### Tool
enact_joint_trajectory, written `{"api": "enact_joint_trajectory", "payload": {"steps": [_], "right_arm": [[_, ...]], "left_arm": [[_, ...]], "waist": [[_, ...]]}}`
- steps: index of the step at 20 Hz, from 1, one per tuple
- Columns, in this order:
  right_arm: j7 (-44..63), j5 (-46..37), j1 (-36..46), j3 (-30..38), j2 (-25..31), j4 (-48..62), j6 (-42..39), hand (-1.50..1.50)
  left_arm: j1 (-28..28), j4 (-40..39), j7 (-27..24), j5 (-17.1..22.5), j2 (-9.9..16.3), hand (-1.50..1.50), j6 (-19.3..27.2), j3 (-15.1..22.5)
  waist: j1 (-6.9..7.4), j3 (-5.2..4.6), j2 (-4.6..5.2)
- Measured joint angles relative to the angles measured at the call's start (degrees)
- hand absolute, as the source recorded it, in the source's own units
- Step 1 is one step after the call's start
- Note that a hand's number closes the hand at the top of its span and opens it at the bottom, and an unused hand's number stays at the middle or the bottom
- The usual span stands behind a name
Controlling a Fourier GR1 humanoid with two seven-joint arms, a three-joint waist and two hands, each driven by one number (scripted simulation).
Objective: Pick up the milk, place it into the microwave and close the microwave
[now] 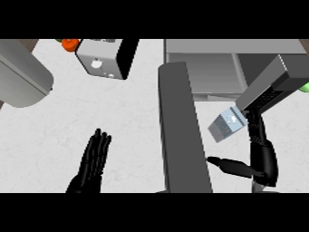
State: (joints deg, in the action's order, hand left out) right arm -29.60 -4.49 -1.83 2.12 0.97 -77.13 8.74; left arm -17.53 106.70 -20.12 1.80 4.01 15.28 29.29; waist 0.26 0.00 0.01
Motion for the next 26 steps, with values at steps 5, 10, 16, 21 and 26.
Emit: {"api": "enact_joint_trajectory", "payload": {"steps": [5, 10, 16, 21, 26], "right_arm": [[-5.89, 0.28, 5.51, 4.02, 1.41, 11.19, 1.24, -1.50], [-10.48, 0.28, 11.23, 6.65, 2.52, 20.94, 2.77, -1.50], [-18.35, 2.16, 17.74, 10.99, 4.19, 34.05, 3.30, 1.50], [-22.70, 1.72, 22.63, 13.44, 5.84, 43.61, 6.52, 1.50], [-24.58, -0.86, 25.93, 13.10, 7.92, 51.51, 8.12, 1.50]], "left_arm": [[-0.59, 0.17, -1.37, 4.24, 2.44, -1.50, -3.27, -3.78], [-2.74, 0.52, -3.13, 5.55, 3.70, -1.50, -4.93, -5.03], [-5.59, 3.25, -3.25, 7.68, 6.34, -1.50, -7.42, -7.22], [-5.84, 4.56, -2.18, 8.92, 7.33, -1.50, -8.59, -8.72], [-7.20, 2.39, -5.81, 10.04, 8.08, -1.50, -10.98, -10.25]], "waist": [[0.09, 0.01, 0.03], [0.15, 0.02, 0.03], [0.33, 0.03, 0.05], [0.54, -0.04, 0.01], [0.85, -0.11, 0.05]]}}
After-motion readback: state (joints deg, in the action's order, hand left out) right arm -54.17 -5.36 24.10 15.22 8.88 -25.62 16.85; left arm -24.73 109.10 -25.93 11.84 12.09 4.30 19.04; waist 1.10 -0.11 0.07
